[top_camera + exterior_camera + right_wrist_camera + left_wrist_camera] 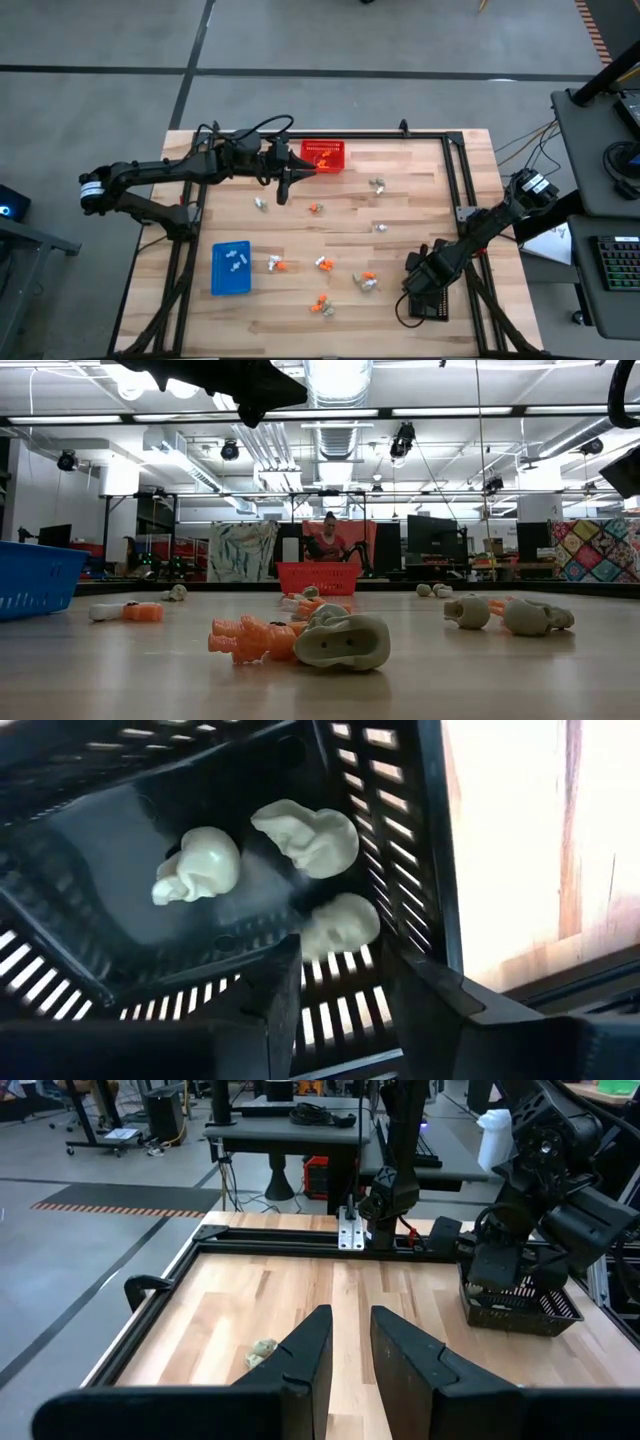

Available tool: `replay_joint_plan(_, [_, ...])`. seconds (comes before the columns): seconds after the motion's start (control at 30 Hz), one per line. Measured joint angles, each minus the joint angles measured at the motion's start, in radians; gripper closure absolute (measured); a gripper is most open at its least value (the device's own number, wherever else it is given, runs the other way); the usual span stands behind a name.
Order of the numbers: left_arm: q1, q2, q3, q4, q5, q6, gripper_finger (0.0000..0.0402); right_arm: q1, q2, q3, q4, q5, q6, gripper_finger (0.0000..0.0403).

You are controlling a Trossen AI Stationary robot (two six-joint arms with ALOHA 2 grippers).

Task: Sort Halloween decoration
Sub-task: Put the white skeleton toy into the blue bin

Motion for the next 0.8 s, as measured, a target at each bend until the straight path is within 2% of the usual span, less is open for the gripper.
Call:
replay_joint_plan(0.27, [-0.027, 0.019, -0.013, 0.036, 0.000, -0.003, 0.0348, -0.005, 0.000, 0.083, -0.007, 0.000, 0.001, 0.0271])
replay_joint_plan(0.47, [-0.080, 0.129, -0.017, 0.157, 0.000, -0.002, 0.0348, -0.040, 0.000, 0.173, -0.033, 0.015, -0.019, 0.0275])
replay_joint_plan(0.63, [-0.100, 0.233, -0.018, 0.265, 0.000, 0.001, 0.0348, -0.063, -0.001, 0.243, -0.041, 0.142, -0.100, 0.0282])
replay_joint_plan(0.8, [-0.118, 0.350, -0.018, 0.426, -0.003, -0.013, 0.0348, -0.072, -0.020, 0.295, -0.037, 0.314, -0.191, 0.0290])
